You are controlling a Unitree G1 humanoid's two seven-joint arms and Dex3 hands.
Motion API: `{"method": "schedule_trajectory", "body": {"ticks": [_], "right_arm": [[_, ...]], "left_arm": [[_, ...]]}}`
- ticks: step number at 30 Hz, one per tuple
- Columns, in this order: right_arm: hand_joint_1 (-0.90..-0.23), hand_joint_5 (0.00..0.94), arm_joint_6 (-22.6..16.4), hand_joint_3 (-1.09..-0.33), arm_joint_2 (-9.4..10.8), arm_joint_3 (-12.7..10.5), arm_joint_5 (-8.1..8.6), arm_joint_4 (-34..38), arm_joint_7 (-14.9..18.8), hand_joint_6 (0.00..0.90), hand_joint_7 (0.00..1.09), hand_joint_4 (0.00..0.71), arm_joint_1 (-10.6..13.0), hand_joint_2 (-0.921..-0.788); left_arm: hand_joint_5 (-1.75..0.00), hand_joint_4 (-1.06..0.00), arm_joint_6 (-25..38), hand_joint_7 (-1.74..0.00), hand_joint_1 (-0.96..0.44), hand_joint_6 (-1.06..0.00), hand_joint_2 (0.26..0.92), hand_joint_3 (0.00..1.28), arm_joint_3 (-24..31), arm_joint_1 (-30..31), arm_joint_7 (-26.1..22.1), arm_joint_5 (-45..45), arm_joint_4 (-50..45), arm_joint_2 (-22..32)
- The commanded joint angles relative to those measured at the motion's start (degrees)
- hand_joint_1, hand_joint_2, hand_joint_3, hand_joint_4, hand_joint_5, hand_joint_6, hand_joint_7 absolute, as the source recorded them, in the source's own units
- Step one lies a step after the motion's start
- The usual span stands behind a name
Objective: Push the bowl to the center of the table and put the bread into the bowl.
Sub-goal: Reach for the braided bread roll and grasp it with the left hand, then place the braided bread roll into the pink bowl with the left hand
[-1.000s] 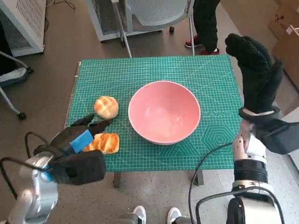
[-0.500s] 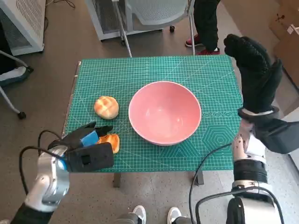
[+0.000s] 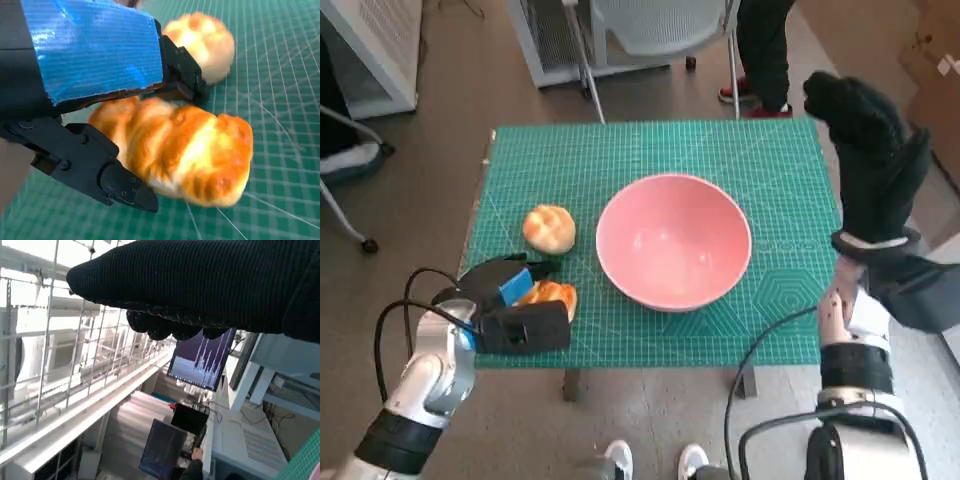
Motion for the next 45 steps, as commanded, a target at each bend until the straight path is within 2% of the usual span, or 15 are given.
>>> {"method": "schedule_trajectory", "body": {"ticks": [1,5,8,12,14,17,23,28,38,42,45], "right_arm": [[-0.448,0.003,1.3,-0.519,0.0,0.1,0.23,-1.3,-0.1,0.427,0.02,0.305,2.4,-0.921],[-0.455,0.006,1.8,-0.512,-0.2,0.0,0.19,-1.5,-0.3,0.433,0.02,0.313,2.4,-0.921],[-0.460,0.006,2.0,-0.508,-0.3,-0.1,0.07,-1.4,-0.4,0.435,0.02,0.315,2.2,-0.921],[-0.460,0.008,2.2,-0.507,-0.4,0.0,-0.27,-1.8,-0.8,0.435,0.02,0.320,2.2,-0.921],[-0.459,0.007,2.2,-0.508,-0.4,0.0,-0.45,-1.9,-0.9,0.434,0.02,0.321,2.2,-0.921],[-0.459,0.007,2.4,-0.509,-0.3,0.2,-0.69,-2.5,-1.2,0.434,0.02,0.322,2.4,-0.921],[-0.459,0.006,2.8,-0.508,-0.2,0.5,-0.85,-3.2,-1.4,0.436,0.02,0.324,2.7,-0.921],[-0.461,0.006,3.3,-0.506,-0.4,0.7,-0.58,-3.4,-1.1,0.437,0.02,0.327,3.0,-0.921],[-0.461,0.004,4.6,-0.506,-0.3,1.3,-0.39,-6.0,-1.0,0.440,0.02,0.326,4.5,-0.921],[-0.447,0.003,4.9,-0.509,-0.1,1.6,-0.83,-7.2,-1.5,0.440,0.02,0.325,5.3,-0.921],[-0.442,0.003,5.0,-0.510,0.0,1.8,-1.08,-8.1,-1.7,0.441,0.02,0.326,6.0,-0.921]], "left_arm": [[-1.12,-0.75,-2.7,-0.95,0.02,-0.72,0.901,0.03,0.8,4.2,-2.8,0.2,-7.1,4.0],[-1.15,-0.75,-5.5,-0.98,0.01,-0.73,0.904,0.03,6.7,6.9,-9.1,-6.6,-19.6,8.0],[-1.15,-0.76,-10.9,-0.99,0.00,-0.72,0.909,0.02,12.3,7.4,-11.2,-14.3,-24.9,10.2],[-1.10,-0.80,-21.9,-0.97,0.00,-0.75,0.900,0.01,17.8,5.3,-10.9,-23.7,-25.3,12.0],[-1.03,-0.84,-26.9,-0.95,0.00,-0.79,0.883,0.00,19.3,3.5,-10.7,-26.8,-23.9,12.6],[-0.99,-0.85,-33.1,-0.95,0.00,-0.82,0.875,0.00,20.4,0.1,-9.8,-29.1,-21.0,13.0],[-0.96,-0.82,-42.6,-0.96,0.00,-0.87,0.871,0.00,19.3,-8.6,-7.2,-27.4,-14.5,12.2],[-0.99,-0.79,-45.5,-0.96,0.00,-0.86,0.877,0.00,16.6,-15.3,-6.4,-23.7,-10.6,10.8],[-1.04,-0.75,-49.3,-1.03,0.00,-0.79,0.903,0.01,9.6,-27.1,-3.6,-17.8,1.0,3.5],[-1.05,-0.71,-53.4,-1.09,0.00,-0.76,0.915,0.01,5.9,-31.3,-0.1,-14.5,9.2,-0.6],[-1.07,-0.69,-57.0,-1.13,0.00,-0.73,0.918,0.03,3.1,-34.7,4.4,-10.6,16.8,-3.3]]}}
